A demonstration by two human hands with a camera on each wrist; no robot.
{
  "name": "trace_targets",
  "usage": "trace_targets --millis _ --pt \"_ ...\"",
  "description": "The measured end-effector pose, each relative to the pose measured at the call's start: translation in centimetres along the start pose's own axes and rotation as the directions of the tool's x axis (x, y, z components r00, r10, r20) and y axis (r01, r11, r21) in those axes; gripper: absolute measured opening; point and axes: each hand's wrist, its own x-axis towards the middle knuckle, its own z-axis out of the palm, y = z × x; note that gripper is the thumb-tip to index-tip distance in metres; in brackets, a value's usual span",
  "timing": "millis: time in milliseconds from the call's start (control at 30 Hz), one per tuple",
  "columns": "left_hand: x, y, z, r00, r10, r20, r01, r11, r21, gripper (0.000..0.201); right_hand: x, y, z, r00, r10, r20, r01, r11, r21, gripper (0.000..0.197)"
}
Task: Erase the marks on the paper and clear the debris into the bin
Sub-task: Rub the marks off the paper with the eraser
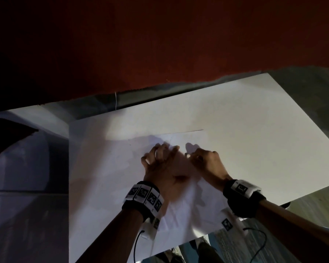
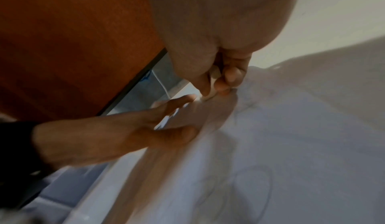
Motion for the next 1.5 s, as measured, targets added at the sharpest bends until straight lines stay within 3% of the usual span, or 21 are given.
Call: trace_targets --millis 100,233,367,467,500,600,733,867,967,1000,1100,1167,1267,1400,1500 --pt "0.1 -0.2 0.0 1.0 0.004 0.025 -0.004 1.0 -0.001 0.112 -1.0 -0.7 0.8 0.988 -0.091 0.126 0.101 0.992 -0.074 0.019" --pt "0.2 -0.4 0.4 1.0 0.01 0.004 -0.01 1.0 -0.019 0.108 0.0 0.0 -0.2 1.0 0.006 -0.024 -0.006 1.0 0.006 0.024" --pt "0.2 -0.5 0.3 1.0 0.01 -0.004 -0.01 1.0 0.017 0.109 -1.4 -1.3 0.8 0.984 -0.116 0.132 0.124 0.991 -0.054 0.018" --pt "0.2 -0.2 0.2 1.0 -0.001 0.007 0.001 1.0 -0.014 0.108 0.1 0.2 -0.4 0.999 -0.016 -0.029 0.016 1.0 0.012 0.022" --pt "0.1 -0.3 0.1 1.0 0.003 0.008 -0.003 1.0 -0.023 0.108 -0.1 0.1 -0.1 1.0 0.004 -0.023 -0.004 1.0 0.023 0.02" --pt "0.1 -0.5 0.1 1.0 0.02 0.008 -0.02 1.0 -0.003 0.106 -1.4 -0.8 1.1 0.985 -0.105 0.136 0.111 0.993 -0.031 0.013" --pt "-0.1 -0.1 -0.3 1.0 0.018 0.005 -0.018 1.0 -0.024 0.105 0.5 0.3 -0.2 0.999 -0.044 -0.02 0.044 0.999 0.011 0.023" --pt "0.3 -0.6 0.7 1.0 0.013 0.006 -0.013 1.0 0.025 0.107 -0.7 -0.9 0.8 0.972 -0.164 0.17 0.175 0.983 -0.048 0.019" --pt "0.3 0.0 0.2 1.0 -0.005 -0.01 0.005 1.0 0.006 0.101 1.3 0.0 -0.1 0.999 -0.051 -0.001 0.051 0.999 -0.007 0.024" --pt "0.1 0.0 0.0 1.0 0.001 -0.011 -0.001 1.0 0.012 0.1 1.3 0.0 0.1 1.0 -0.016 0.0 0.016 1.0 -0.001 0.023" --pt "-0.3 -0.1 -0.2 0.999 0.023 -0.029 -0.022 0.999 0.04 0.097 -0.3 -1.2 0.9 0.979 -0.095 0.183 0.103 0.994 -0.036 0.014" --pt "-0.1 0.5 -0.6 1.0 -0.016 0.013 0.016 1.0 0.002 0.093 0.6 -0.7 -0.4 0.988 -0.097 0.121 0.104 0.993 -0.055 0.013" --pt "0.4 1.8 -1.1 0.993 -0.119 0.027 0.12 0.992 -0.038 0.064 2.5 0.3 -2.0 0.996 -0.092 -0.013 0.09 0.991 -0.097 0.014" --pt "0.3 1.1 -0.4 0.999 -0.034 -0.008 0.033 0.997 -0.063 0.074 2.5 0.5 -1.9 0.997 -0.017 0.08 0.024 0.996 -0.088 0.013" --pt "0.0 1.2 -0.5 0.991 0.058 -0.121 -0.061 0.998 -0.023 0.076 3.2 0.8 -4.0 0.996 0.041 0.083 -0.043 0.999 0.014 0.019"
